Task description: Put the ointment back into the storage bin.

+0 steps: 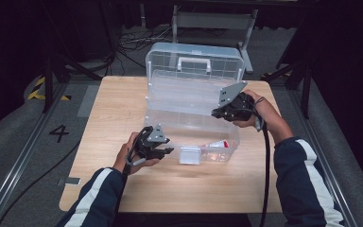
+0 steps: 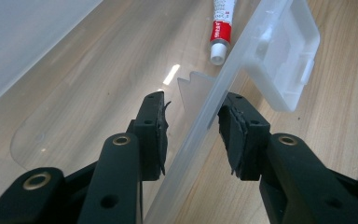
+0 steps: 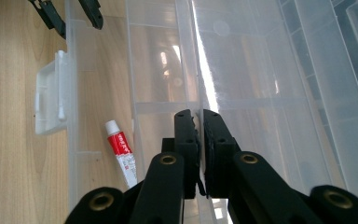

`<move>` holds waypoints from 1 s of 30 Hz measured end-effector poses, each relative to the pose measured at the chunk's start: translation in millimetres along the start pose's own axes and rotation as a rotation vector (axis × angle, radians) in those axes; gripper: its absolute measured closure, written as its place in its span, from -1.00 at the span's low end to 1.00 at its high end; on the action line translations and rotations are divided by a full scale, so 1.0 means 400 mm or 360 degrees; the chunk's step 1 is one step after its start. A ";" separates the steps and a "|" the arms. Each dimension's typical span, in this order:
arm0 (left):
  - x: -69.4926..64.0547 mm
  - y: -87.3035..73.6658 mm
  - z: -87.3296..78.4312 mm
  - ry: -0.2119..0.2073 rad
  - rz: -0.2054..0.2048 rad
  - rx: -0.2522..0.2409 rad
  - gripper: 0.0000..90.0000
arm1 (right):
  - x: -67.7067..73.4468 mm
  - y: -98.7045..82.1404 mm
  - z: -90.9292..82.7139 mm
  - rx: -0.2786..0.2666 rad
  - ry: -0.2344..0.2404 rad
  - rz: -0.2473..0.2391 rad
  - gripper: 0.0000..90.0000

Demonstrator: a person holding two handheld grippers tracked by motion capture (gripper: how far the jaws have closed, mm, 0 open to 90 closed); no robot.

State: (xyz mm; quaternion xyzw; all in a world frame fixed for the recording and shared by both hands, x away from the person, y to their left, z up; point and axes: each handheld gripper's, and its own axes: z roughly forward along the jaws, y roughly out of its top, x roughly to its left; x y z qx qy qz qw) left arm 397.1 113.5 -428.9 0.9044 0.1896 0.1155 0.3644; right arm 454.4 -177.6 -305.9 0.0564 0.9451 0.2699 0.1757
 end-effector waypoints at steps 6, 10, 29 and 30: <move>-0.007 0.002 0.004 0.0017 -0.0004 -0.0016 0.36 | 0.005 -0.004 0.000 -0.0015 -0.0010 0.0000 0.92; -0.018 0.013 0.012 0.0030 0.0032 -0.0007 0.37 | 0.010 -0.007 0.000 -0.0019 -0.0012 -0.0006 0.91; -0.021 0.013 0.016 0.0020 -0.0002 -0.0055 0.37 | 0.036 -0.019 0.001 -0.0040 -0.0001 -0.0030 0.90; -0.022 0.014 0.018 0.0027 -0.0005 -0.0065 0.38 | 0.040 -0.021 0.002 -0.0045 -0.0022 -0.0027 0.89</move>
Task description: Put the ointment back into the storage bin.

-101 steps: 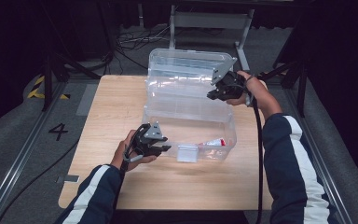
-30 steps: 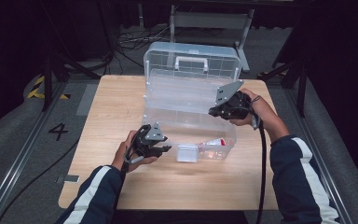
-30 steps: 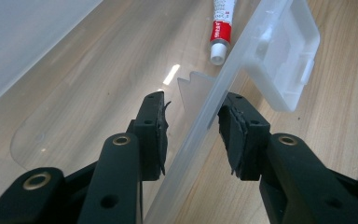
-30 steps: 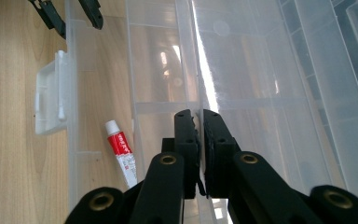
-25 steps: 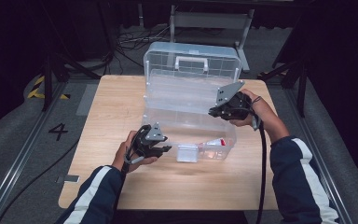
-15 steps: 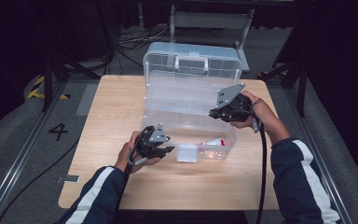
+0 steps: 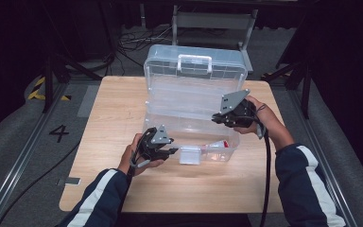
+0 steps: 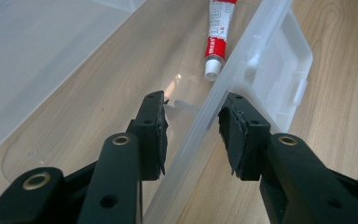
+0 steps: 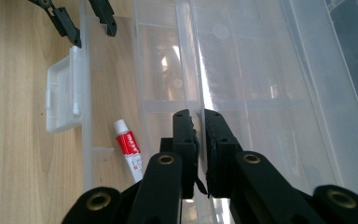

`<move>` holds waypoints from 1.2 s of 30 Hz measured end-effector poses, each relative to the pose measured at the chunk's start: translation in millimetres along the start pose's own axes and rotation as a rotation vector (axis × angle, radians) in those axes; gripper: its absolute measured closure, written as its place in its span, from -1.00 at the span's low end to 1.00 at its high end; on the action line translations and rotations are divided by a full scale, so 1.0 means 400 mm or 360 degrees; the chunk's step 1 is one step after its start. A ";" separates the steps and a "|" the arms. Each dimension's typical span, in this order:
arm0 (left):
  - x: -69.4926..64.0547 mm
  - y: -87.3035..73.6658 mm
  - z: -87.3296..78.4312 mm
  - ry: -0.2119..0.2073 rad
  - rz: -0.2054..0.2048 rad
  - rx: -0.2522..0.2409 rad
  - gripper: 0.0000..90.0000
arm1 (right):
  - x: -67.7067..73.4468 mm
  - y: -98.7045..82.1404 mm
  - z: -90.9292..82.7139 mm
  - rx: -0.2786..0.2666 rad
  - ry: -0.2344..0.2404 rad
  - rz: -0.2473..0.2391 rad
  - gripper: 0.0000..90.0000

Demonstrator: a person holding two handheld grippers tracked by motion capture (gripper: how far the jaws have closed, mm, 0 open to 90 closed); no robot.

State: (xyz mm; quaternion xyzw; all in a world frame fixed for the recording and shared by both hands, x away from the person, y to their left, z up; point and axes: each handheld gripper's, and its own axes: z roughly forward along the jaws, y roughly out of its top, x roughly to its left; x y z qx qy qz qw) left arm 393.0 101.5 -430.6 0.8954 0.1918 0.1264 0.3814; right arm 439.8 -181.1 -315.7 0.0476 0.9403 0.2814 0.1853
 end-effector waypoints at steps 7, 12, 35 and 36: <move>-0.004 0.003 0.003 0.0016 0.0017 0.0002 0.37 | -0.002 -0.005 0.003 -0.0013 -0.0003 0.0002 0.88; -0.005 0.003 0.003 0.0024 0.0013 -0.0002 0.37 | 0.001 -0.007 0.003 -0.0027 -0.0018 0.0007 0.87; -0.005 -0.001 -0.006 0.0026 0.0050 -0.0020 0.40 | 0.016 -0.028 0.003 -0.0079 -0.0052 0.0006 0.83; -0.004 -0.001 -0.009 0.0022 0.0044 -0.0020 0.40 | 0.018 -0.029 0.003 -0.0085 -0.0052 0.0013 0.83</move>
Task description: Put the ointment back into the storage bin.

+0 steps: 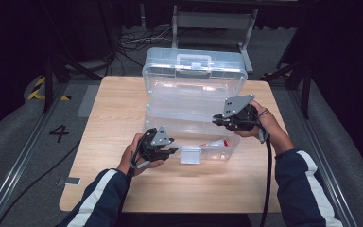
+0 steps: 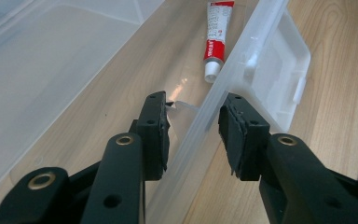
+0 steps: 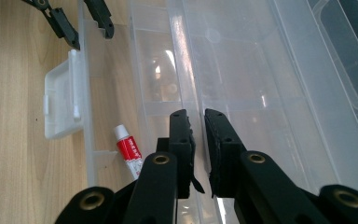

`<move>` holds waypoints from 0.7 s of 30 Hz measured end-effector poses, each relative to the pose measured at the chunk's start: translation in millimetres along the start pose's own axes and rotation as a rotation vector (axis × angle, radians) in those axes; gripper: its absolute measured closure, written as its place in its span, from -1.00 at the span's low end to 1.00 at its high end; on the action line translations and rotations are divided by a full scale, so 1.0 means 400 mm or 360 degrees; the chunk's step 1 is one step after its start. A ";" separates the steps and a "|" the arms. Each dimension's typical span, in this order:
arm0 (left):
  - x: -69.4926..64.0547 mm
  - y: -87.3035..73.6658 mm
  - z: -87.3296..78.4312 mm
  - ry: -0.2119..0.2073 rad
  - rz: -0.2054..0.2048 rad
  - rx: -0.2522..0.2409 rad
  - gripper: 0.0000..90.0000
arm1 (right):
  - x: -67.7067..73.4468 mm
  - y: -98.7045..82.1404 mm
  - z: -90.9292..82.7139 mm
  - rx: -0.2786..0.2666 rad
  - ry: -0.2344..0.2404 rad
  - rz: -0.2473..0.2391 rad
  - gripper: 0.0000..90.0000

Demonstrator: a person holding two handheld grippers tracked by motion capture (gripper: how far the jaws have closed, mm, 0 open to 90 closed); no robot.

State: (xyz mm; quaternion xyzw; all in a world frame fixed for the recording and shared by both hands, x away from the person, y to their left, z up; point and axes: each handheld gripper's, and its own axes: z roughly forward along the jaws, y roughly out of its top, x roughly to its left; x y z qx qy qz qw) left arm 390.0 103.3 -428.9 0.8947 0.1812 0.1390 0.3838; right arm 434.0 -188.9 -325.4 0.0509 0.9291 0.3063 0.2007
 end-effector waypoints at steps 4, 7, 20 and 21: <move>0.001 -0.002 -0.014 0.0010 0.0012 0.0015 0.42 | 0.000 -0.005 -0.001 -0.0019 -0.0002 0.0016 0.82; 0.006 -0.008 -0.026 0.0011 -0.0001 0.0026 0.40 | 0.000 -0.009 -0.001 -0.0035 -0.0004 0.0026 0.81; 0.044 -0.042 -0.119 0.0032 -0.0100 -0.0089 0.42 | 0.007 -0.022 -0.001 -0.0079 -0.0013 0.0080 0.79; 0.047 -0.046 -0.131 0.0041 -0.0109 -0.0103 0.42 | 0.008 -0.024 -0.001 -0.0085 -0.0010 0.0086 0.79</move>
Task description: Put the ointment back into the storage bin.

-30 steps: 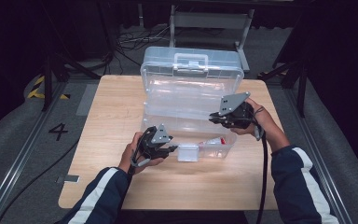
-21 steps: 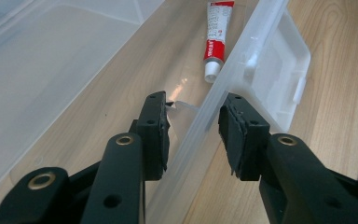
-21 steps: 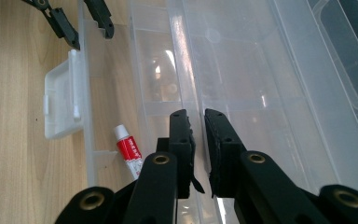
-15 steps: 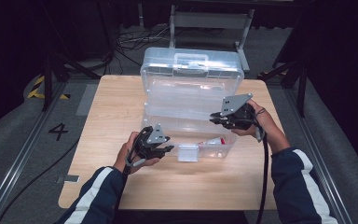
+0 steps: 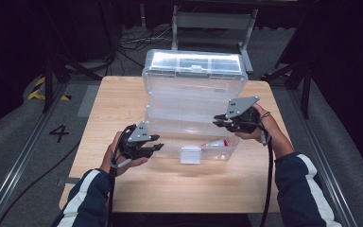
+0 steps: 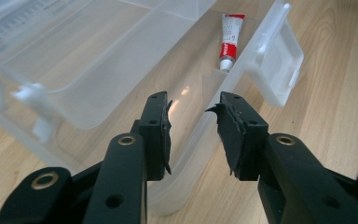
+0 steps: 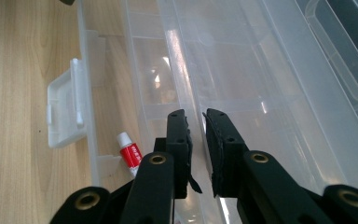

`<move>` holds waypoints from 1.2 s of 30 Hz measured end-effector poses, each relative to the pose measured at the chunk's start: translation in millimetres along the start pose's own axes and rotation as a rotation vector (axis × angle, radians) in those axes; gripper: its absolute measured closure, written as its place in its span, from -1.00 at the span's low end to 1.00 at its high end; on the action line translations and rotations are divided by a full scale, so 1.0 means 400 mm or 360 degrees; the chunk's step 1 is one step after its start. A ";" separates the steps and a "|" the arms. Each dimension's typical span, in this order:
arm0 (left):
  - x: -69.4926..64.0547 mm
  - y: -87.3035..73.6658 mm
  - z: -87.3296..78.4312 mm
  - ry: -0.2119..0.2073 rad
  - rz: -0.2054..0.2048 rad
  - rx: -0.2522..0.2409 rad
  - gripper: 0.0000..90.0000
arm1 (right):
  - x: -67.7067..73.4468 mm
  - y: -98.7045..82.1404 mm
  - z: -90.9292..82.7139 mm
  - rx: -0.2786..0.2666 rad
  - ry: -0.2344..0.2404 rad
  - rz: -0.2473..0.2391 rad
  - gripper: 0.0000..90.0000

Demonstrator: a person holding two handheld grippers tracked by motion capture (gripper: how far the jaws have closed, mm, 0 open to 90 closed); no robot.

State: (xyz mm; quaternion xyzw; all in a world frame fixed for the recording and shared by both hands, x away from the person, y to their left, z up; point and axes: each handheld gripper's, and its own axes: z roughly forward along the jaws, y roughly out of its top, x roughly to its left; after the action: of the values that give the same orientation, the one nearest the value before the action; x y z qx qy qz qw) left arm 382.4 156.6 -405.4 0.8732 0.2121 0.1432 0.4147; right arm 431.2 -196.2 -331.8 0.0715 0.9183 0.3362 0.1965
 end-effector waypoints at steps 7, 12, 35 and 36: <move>0.039 -0.012 -0.058 0.0079 -0.0071 -0.0066 0.65 | 0.004 -0.006 0.001 -0.0022 -0.0002 0.0012 0.78; 0.061 -0.013 -0.078 0.0147 -0.0105 -0.0098 0.79 | 0.007 -0.006 0.002 -0.0026 -0.0002 0.0009 0.78; 0.231 0.159 -0.077 0.0391 -0.0338 -0.0358 1.00 | 0.011 -0.004 0.004 -0.0024 -0.0014 0.0014 0.79; 0.234 0.163 -0.076 0.0403 -0.0334 -0.0349 1.00 | 0.011 -0.004 0.004 -0.0025 -0.0016 0.0014 0.79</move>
State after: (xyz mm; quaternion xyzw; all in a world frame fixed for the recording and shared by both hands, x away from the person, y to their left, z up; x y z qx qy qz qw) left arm 467.0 185.7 -328.4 0.7709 0.3356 0.2301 0.4900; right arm 427.7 -195.2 -335.4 0.0756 0.9143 0.3439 0.2001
